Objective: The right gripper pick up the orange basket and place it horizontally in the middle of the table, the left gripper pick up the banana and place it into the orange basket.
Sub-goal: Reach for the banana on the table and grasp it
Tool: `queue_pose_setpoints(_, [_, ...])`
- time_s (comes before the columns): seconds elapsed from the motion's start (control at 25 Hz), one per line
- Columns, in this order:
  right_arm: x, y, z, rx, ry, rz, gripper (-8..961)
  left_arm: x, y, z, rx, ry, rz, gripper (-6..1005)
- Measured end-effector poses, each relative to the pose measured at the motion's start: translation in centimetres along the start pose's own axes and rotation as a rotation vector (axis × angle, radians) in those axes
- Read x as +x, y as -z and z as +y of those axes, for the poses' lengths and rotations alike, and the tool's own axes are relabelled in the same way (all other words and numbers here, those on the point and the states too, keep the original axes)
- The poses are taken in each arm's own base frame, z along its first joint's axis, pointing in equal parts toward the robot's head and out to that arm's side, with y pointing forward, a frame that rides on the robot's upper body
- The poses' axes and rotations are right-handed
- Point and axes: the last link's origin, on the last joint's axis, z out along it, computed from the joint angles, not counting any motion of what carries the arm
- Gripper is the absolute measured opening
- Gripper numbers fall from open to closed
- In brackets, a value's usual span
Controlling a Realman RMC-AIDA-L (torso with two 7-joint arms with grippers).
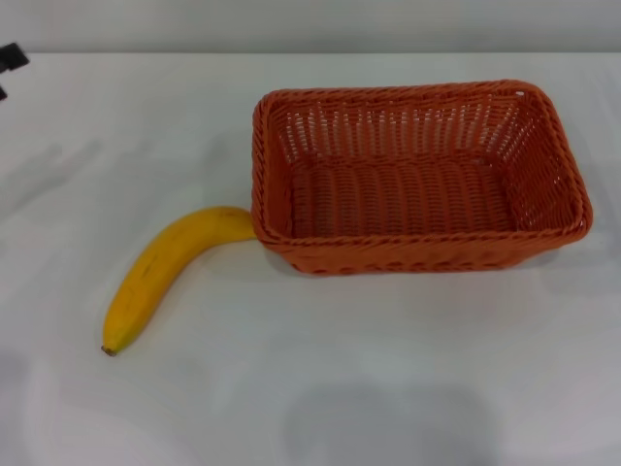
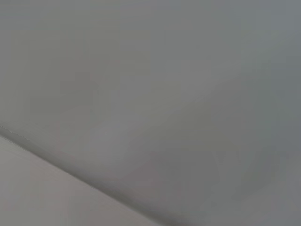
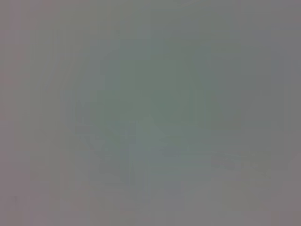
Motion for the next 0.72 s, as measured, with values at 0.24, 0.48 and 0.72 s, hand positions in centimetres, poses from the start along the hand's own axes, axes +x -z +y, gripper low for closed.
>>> queue_pose_setpoints(0.24, [0.3, -0.2, -0.5, 0.044, -0.015, 0.02, 876, 2.6, -1.4, 3.6, 0.046, -0.202, -0.346, 874])
queue_pose_setpoints(0.48, [0.3, -0.4, -0.4, 0.043, -0.017, 0.023, 876, 2.4, -4.0, 5.9, 0.062, -0.411, -0.616, 874])
queue_pose_setpoints(0.72, [0.3, -0.6, -0.2, 0.04, -0.02, 0.025, 876, 0.5, -6.7, 7.3, 0.019, -0.529, -0.755, 874])
